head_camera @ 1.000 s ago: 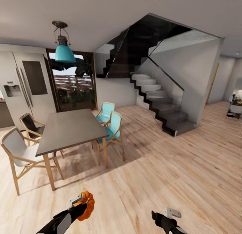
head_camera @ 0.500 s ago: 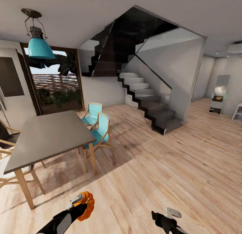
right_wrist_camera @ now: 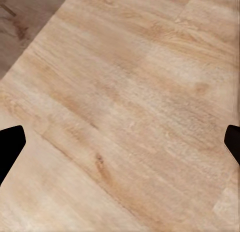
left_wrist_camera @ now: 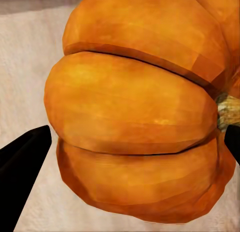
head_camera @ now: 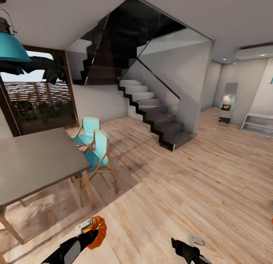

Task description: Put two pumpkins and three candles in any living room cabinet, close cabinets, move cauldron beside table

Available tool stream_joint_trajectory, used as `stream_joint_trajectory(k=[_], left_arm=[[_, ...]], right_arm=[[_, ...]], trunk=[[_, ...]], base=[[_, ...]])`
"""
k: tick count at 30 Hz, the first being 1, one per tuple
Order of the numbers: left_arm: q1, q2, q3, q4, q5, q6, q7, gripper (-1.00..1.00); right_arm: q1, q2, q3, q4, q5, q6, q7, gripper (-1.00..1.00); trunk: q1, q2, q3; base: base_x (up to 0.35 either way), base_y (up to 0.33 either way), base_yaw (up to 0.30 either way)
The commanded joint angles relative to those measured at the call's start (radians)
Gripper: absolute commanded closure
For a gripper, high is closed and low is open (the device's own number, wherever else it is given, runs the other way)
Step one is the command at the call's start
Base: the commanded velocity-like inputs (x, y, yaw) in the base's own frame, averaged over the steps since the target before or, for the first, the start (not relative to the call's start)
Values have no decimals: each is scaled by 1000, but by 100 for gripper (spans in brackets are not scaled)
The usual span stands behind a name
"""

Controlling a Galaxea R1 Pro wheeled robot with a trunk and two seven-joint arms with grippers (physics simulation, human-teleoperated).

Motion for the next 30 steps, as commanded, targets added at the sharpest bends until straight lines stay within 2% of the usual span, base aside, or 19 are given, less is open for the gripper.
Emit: stream_joint_trajectory(k=[1, 19, 26, 30], left_arm=[[0, 1, -3, -3, 6, 6, 6, 100], [0, 1, -3, -4, 6, 6, 6, 100], [0, 1, -4, -4, 6, 6, 6, 100], [0, -1, -4, -4, 6, 5, 6, 100]], right_arm=[[-1, 1, -8, 1, -2, -3, 7, -100], [-1, 2, -10, 1, -5, 2, 1, -100], [-1, 1, -11, -1, -48, 5, -2, -100], [-1, -2, -11, -5, -50, 56, 0, -100]], trunk=[[1, -1, -2], [1, -1, -9], [1, -1, -9], [1, -1, -9]], base=[[343, 0, -249], [343, 0, -259], [343, 0, -267], [343, 0, -268]])
